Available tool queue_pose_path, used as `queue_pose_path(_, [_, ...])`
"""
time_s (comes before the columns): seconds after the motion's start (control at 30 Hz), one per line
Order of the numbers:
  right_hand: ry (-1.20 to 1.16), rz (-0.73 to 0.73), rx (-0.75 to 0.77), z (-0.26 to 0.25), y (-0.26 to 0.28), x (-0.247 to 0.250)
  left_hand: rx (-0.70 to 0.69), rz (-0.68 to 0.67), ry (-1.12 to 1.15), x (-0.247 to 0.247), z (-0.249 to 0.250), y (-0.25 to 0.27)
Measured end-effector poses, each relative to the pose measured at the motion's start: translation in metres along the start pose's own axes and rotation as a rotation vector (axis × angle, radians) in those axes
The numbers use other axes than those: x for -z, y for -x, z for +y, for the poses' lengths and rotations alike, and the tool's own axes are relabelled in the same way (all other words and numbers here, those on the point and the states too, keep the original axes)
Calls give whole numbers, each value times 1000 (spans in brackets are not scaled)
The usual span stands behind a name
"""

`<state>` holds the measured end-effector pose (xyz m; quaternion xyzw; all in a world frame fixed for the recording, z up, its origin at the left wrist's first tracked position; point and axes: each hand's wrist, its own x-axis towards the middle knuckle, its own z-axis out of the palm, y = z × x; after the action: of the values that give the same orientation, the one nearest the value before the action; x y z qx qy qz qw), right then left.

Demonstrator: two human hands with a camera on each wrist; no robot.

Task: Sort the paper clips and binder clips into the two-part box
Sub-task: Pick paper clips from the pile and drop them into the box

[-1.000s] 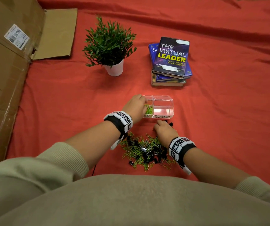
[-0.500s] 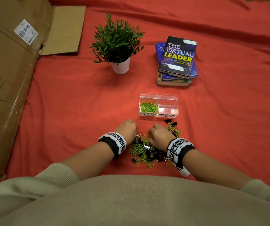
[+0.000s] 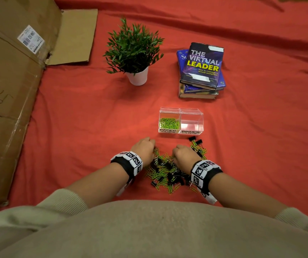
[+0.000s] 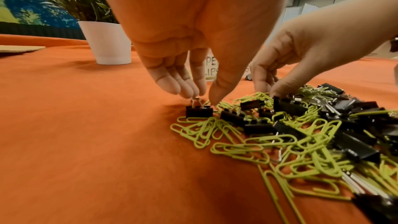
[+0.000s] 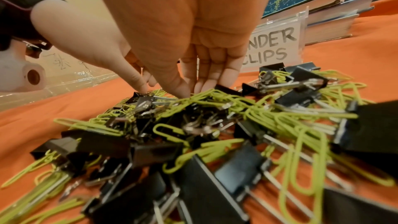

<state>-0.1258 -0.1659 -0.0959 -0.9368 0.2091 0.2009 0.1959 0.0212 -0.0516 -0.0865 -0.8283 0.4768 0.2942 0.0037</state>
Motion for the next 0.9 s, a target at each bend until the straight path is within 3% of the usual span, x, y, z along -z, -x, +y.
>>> queue_pose_path(0.3, [-283, -59, -162, 4, -7, 9, 52, 50, -3, -7, 23, -3])
queue_pose_path(0.57, [-694, 164, -171, 14, -21, 71, 72, 19, -18, -9, 31, -6])
queue_pose_path(0.7, [-575, 298, -161, 11, -49, 100, 59, 0, -56, -7, 31, -4])
queue_pose_path(0.9, [-366, 271, -166, 5, -70, 96, 28, -9, -56, -5, 29, -8])
